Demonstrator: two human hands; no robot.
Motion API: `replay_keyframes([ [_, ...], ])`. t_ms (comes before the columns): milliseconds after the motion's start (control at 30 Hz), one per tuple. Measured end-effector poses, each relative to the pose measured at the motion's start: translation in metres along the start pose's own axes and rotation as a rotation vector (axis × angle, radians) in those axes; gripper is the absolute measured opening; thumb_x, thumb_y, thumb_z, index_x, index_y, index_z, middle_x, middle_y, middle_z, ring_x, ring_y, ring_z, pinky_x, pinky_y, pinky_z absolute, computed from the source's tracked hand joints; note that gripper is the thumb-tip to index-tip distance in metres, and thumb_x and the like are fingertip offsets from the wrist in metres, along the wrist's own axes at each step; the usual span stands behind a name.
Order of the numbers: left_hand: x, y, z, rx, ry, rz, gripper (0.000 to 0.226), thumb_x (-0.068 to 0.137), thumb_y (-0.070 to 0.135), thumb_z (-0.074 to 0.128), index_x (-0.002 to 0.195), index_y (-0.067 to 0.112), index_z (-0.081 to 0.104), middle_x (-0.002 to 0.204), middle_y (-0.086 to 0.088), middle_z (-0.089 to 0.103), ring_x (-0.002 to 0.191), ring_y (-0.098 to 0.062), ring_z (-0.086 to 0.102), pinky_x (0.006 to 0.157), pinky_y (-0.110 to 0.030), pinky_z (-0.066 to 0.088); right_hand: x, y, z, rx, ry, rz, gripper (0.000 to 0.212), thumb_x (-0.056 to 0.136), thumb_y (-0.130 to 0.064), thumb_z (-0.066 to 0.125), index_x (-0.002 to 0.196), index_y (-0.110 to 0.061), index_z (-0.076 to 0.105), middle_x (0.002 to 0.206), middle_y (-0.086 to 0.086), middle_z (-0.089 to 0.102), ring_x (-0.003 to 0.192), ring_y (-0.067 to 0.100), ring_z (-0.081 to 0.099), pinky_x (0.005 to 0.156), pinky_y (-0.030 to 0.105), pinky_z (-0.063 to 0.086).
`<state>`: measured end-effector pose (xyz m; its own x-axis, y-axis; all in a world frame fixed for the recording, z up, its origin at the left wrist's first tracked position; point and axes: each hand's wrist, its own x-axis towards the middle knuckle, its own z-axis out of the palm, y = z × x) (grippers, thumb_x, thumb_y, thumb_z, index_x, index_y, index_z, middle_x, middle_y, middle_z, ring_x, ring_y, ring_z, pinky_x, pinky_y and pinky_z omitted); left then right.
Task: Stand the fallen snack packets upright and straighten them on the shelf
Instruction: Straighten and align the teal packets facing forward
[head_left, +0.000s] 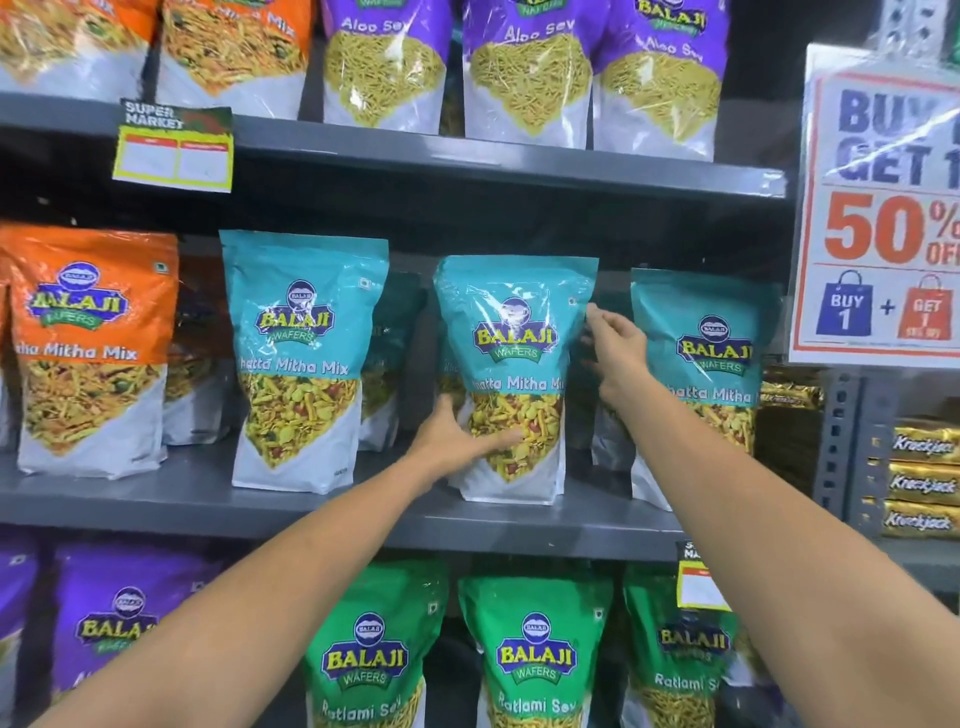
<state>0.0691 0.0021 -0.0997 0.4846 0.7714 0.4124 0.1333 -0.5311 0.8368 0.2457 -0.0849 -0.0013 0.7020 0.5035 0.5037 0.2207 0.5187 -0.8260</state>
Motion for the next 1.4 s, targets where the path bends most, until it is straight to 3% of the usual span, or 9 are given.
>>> replay_keyframes([
  [67,0.007,0.007,-0.009,-0.183,0.080,-0.006,0.105,0.051,0.078,0.068,0.134,0.017,0.044,0.141,-0.005,0.050,0.126,-0.025,0.049,0.106,-0.043,0.040,-0.014,0.020,-0.004,-0.078,-0.094,0.077,0.052,0.074,-0.055,0.068,0.107,-0.018,0.054,0.109,0.003,0.059,0.101,0.020,0.056,0.093,0.041,0.049],
  [167,0.033,0.023,-0.024,-0.342,0.282,0.056,0.029,0.090,0.038,0.059,0.108,0.016,0.063,0.121,-0.006,0.064,0.112,-0.023,0.058,0.097,-0.039,0.048,-0.046,0.060,-0.007,-0.198,-0.304,0.174,0.113,0.044,-0.069,0.078,0.133,-0.015,0.035,0.121,0.002,0.053,0.109,0.021,0.056,0.101,0.042,0.044],
  [333,0.048,0.036,-0.033,-0.403,0.214,-0.033,0.009,0.092,0.022,0.058,0.092,0.015,0.064,0.110,-0.010,0.066,0.099,-0.020,0.059,0.083,-0.032,0.048,-0.059,0.096,-0.008,-0.276,-0.337,0.146,0.103,0.032,-0.060,0.088,0.115,-0.029,0.035,0.106,-0.009,0.058,0.095,0.007,0.060,0.080,0.027,0.051],
  [433,0.052,0.042,-0.041,-0.353,0.171,-0.022,0.015,0.092,0.024,0.058,0.079,0.018,0.061,0.099,-0.009,0.063,0.090,-0.020,0.053,0.075,-0.034,0.040,-0.058,0.096,-0.007,-0.289,-0.322,0.131,0.101,0.032,-0.060,0.088,0.113,-0.029,0.037,0.106,-0.009,0.059,0.095,0.008,0.061,0.083,0.030,0.052],
  [567,0.057,0.050,-0.054,-0.329,0.142,0.037,0.016,0.091,0.018,0.060,0.076,0.015,0.059,0.098,-0.012,0.065,0.087,-0.021,0.059,0.075,-0.034,0.051,-0.060,0.099,-0.007,-0.286,-0.294,0.106,0.099,0.033,-0.059,0.089,0.113,-0.028,0.039,0.104,-0.009,0.060,0.092,0.006,0.061,0.074,0.024,0.052],
  [833,0.035,0.011,-0.051,-0.208,-0.015,-0.020,0.013,0.088,0.017,0.064,0.098,0.011,0.061,0.092,-0.007,0.066,0.081,-0.017,0.063,0.071,-0.031,0.055,-0.065,0.099,-0.007,-0.292,-0.272,0.092,0.089,0.037,-0.059,0.088,0.107,-0.031,0.039,0.098,-0.014,0.058,0.087,0.000,0.058,0.064,0.017,0.048],
  [1133,0.033,0.001,-0.041,-0.339,0.083,-0.036,0.014,0.093,0.012,0.057,0.107,0.010,0.058,0.096,-0.006,0.063,0.089,-0.016,0.059,0.060,-0.026,0.053,-0.071,0.094,-0.005,-0.320,-0.278,0.060,0.087,0.043,-0.060,0.085,0.110,-0.029,0.040,0.099,-0.014,0.059,0.086,0.000,0.058,0.062,0.015,0.045],
  [1300,0.021,-0.021,-0.041,-0.109,-0.131,-0.016,0.093,0.063,0.051,0.078,0.138,0.024,0.031,0.126,-0.007,0.050,0.114,-0.026,0.056,0.078,-0.036,0.057,-0.064,0.092,-0.034,-0.198,-0.356,0.074,0.073,0.062,-0.044,0.082,0.122,-0.020,0.047,0.110,-0.002,0.064,0.099,0.014,0.064,0.076,0.029,0.058],
  [1400,0.014,-0.028,-0.029,-0.004,-0.189,0.020,0.122,0.037,0.067,0.081,0.139,0.023,0.030,0.131,-0.009,0.053,0.119,-0.027,0.055,0.101,-0.048,0.048,-0.066,0.100,-0.042,-0.172,-0.448,0.070,0.050,0.068,-0.034,0.080,0.112,-0.023,0.060,0.100,-0.001,0.073,0.091,0.018,0.071,0.065,0.031,0.059],
])
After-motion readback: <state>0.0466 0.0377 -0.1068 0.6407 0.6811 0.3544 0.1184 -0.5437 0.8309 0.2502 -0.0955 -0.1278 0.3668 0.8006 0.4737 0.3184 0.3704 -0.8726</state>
